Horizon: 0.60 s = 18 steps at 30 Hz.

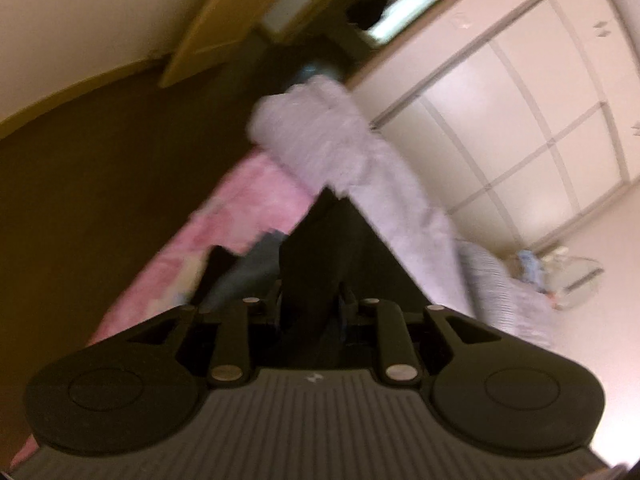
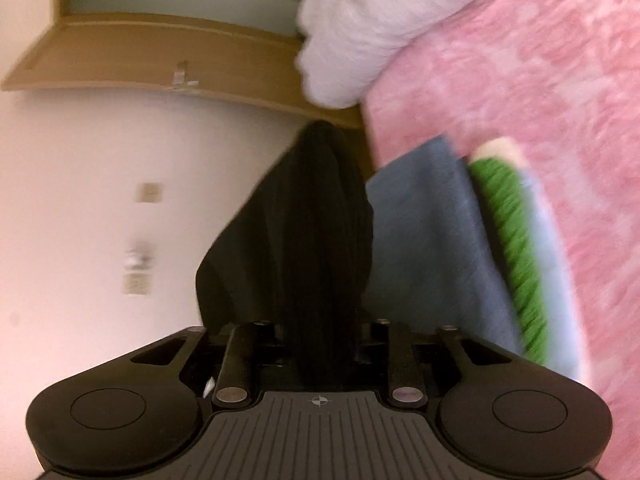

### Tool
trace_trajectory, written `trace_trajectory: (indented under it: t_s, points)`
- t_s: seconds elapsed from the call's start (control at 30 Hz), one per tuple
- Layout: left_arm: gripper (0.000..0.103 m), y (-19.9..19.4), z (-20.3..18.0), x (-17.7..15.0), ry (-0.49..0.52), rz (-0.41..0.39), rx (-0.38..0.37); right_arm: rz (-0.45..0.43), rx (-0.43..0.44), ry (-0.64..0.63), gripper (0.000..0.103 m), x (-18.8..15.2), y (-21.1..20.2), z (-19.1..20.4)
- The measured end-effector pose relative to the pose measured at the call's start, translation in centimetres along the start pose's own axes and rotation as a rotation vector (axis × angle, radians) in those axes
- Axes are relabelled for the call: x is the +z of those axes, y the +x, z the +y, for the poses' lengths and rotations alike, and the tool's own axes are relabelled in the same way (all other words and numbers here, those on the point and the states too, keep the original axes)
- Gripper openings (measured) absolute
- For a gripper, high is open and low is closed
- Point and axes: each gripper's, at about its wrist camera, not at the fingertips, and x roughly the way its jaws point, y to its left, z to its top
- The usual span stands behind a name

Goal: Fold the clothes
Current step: 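Carry the folded black pants with both tools toward the clothes stack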

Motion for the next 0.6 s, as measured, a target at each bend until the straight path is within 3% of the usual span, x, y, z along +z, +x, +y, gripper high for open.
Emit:
trace_trajectory:
  t_s: [0.07, 0.23, 0.27, 0.3, 0.33, 0.4, 0.5, 0.57, 0.6]
  points:
    - [0.023, 0.1, 0.5, 0.1, -0.029, -0.001, -0.015, -0.020, -0.086, -0.088, 0.045, 0.4, 0.1, 0.6]
    - [0.027, 0.0, 1.0, -0.5, -0.013, 0.008, -0.020, -0.075, -0.120, -0.220, 0.047, -0.2, -1.4, 1.2]
    - [0.022, 0.0, 1.2, -0.6, -0.014, 0.007, -0.029, -0.087, -0.112, -0.225, 0.046, -0.3, -1.4, 1.0]
    - [0.014, -0.1, 1.1, -0.7, 0.002, -0.001, -0.034, -0.100, -0.104, -0.229, 0.026, -0.4, -1.5, 0.8]
    - [0.011, -0.4, 0.9, -0.8, 0.037, -0.021, -0.034, -0.107, -0.109, -0.261, 0.019, -0.5, -1.3, 1.1]
    - [0.009, -1.2, -0.1, -1.0, 0.122, -0.068, -0.022, -0.129, -0.118, -0.358, 0.014, -0.9, -1.0, 2.5]
    - [0.010, -1.2, -0.1, -1.3, 0.174, -0.068, 0.015, -0.165, -0.131, -0.503, 0.013, -2.2, -0.7, 4.3]
    - [0.016, -0.5, 0.4, -1.3, 0.144, -0.027, 0.020, -0.139, -0.187, -0.488, 0.017, -2.2, 0.5, 3.3]
    - [0.020, -0.3, 0.5, -1.2, 0.132, -0.017, 0.018, -0.128, -0.206, -0.443, 0.026, -2.1, 0.8, 2.5]
